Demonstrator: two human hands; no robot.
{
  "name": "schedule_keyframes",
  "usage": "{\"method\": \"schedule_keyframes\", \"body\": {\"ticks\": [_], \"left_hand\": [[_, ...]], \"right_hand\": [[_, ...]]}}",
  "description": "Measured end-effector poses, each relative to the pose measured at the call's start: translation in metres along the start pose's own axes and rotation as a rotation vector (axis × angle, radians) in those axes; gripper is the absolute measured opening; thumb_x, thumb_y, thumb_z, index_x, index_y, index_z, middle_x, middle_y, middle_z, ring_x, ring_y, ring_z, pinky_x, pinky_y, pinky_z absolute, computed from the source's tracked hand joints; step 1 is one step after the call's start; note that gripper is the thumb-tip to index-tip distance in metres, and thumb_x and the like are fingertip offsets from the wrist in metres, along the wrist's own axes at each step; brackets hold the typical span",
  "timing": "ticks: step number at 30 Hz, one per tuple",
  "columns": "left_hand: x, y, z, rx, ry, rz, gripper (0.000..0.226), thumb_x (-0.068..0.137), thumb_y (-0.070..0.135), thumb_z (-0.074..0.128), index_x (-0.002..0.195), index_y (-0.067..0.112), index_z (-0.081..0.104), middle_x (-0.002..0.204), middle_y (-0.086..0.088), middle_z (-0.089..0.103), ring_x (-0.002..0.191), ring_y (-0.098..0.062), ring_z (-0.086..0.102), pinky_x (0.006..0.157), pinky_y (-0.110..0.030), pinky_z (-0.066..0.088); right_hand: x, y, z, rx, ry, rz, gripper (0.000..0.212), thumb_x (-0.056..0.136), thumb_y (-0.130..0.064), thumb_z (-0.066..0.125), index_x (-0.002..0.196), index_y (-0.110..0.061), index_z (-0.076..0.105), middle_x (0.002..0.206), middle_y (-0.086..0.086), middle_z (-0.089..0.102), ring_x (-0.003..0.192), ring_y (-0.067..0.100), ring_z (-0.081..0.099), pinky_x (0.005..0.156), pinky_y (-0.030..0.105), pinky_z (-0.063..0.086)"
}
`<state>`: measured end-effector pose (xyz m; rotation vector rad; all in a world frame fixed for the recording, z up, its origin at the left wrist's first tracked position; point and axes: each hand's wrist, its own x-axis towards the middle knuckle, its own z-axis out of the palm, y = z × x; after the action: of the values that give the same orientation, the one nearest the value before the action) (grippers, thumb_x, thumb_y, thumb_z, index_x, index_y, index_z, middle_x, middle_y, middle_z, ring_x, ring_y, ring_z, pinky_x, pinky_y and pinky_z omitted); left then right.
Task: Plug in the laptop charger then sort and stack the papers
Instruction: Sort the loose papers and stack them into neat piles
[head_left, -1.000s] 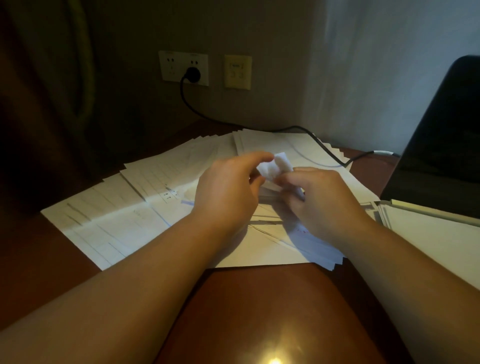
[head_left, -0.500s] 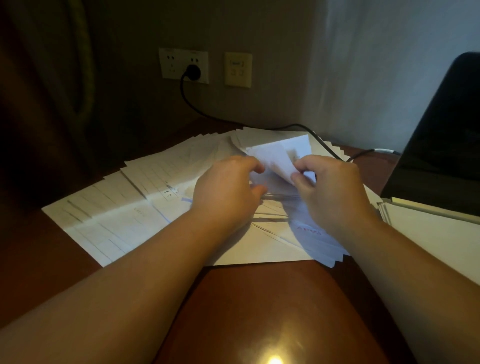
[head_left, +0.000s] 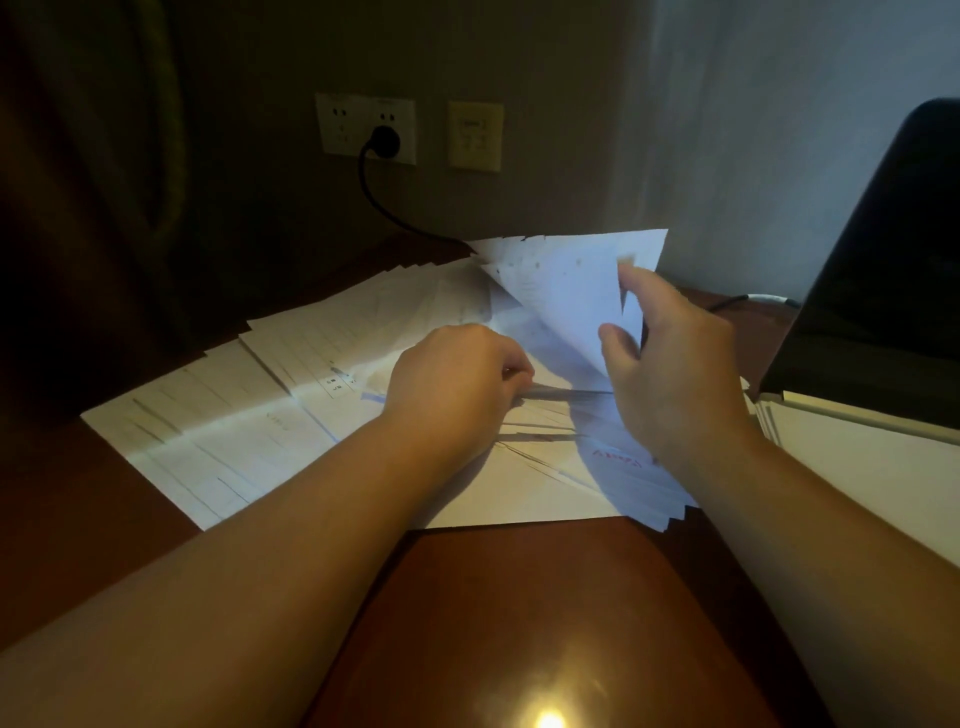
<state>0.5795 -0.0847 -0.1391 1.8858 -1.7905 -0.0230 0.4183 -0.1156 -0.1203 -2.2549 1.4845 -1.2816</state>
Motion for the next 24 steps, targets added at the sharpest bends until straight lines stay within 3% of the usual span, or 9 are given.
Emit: {"method": "schedule_keyframes", "body": {"ticks": [3, 4, 7, 9, 13, 17, 24], "left_hand": [[0.001, 0.001, -0.002, 0.020, 0.012, -0.002, 0.021, 0.100, 0.025, 0.055, 0.111, 0.026, 0.074, 0.104, 0.001, 0.066, 0.090, -0.015, 0.058, 0.074, -0.025, 0.042], [0.001, 0.001, -0.003, 0.026, 0.030, -0.003, 0.021, 0.100, 0.024, 0.055, 0.109, 0.026, 0.074, 0.103, 0.001, 0.066, 0.089, -0.015, 0.058, 0.074, -0.025, 0.043], [0.000, 0.003, -0.005, 0.039, 0.067, 0.010, 0.022, 0.100, 0.026, 0.053, 0.106, 0.025, 0.074, 0.100, 0.002, 0.065, 0.087, -0.014, 0.058, 0.072, -0.024, 0.045], [0.000, 0.004, -0.006, 0.006, 0.089, 0.021, 0.020, 0.100, 0.028, 0.053, 0.105, 0.025, 0.073, 0.102, 0.002, 0.063, 0.086, -0.013, 0.056, 0.067, -0.020, 0.037], [0.000, 0.005, -0.007, -0.086, 0.139, 0.028, 0.016, 0.101, 0.031, 0.053, 0.102, 0.026, 0.068, 0.101, 0.006, 0.056, 0.085, -0.011, 0.050, 0.064, -0.021, 0.034], [-0.001, 0.007, -0.010, -0.188, 0.184, 0.019, 0.009, 0.101, 0.030, 0.054, 0.095, 0.027, 0.060, 0.099, 0.008, 0.050, 0.085, -0.009, 0.048, 0.064, -0.017, 0.033], [-0.004, 0.009, -0.009, -0.379, 0.304, -0.008, 0.008, 0.093, 0.035, 0.067, 0.099, 0.031, 0.063, 0.111, 0.010, 0.051, 0.081, -0.004, 0.055, 0.065, -0.008, 0.041]], "right_hand": [[-0.001, -0.002, -0.003, 0.025, -0.024, -0.021, 0.069, 0.098, -0.012, 0.058, 0.150, -0.043, 0.026, 0.092, -0.013, 0.057, 0.074, 0.008, 0.057, 0.066, 0.008, 0.041], [-0.002, -0.001, -0.004, 0.016, -0.032, -0.048, 0.067, 0.098, -0.010, 0.056, 0.149, -0.044, 0.028, 0.086, -0.016, 0.055, 0.070, 0.007, 0.055, 0.065, 0.010, 0.042], [0.000, 0.005, -0.001, -0.005, -0.047, -0.171, 0.041, 0.099, -0.004, 0.051, 0.130, -0.028, 0.062, 0.108, -0.010, 0.067, 0.095, 0.008, 0.062, 0.080, 0.013, 0.047], [0.001, 0.010, 0.002, -0.029, -0.058, -0.216, 0.029, 0.098, -0.003, 0.053, 0.112, -0.019, 0.073, 0.108, 0.000, 0.071, 0.097, 0.014, 0.064, 0.078, 0.010, 0.044], [0.000, 0.007, 0.002, -0.006, -0.144, -0.236, 0.020, 0.095, -0.012, 0.061, 0.110, -0.016, 0.073, 0.103, -0.001, 0.071, 0.093, 0.013, 0.063, 0.079, 0.019, 0.050], [-0.002, 0.006, 0.004, -0.042, -0.250, -0.277, 0.025, 0.090, -0.017, 0.068, 0.115, -0.019, 0.071, 0.107, -0.003, 0.069, 0.096, 0.013, 0.062, 0.085, 0.026, 0.051], [0.001, 0.009, 0.003, -0.099, -0.177, -0.337, 0.011, 0.092, -0.010, 0.065, 0.093, -0.017, 0.073, 0.085, 0.002, 0.068, 0.079, 0.020, 0.060, 0.070, 0.036, 0.052]]}}
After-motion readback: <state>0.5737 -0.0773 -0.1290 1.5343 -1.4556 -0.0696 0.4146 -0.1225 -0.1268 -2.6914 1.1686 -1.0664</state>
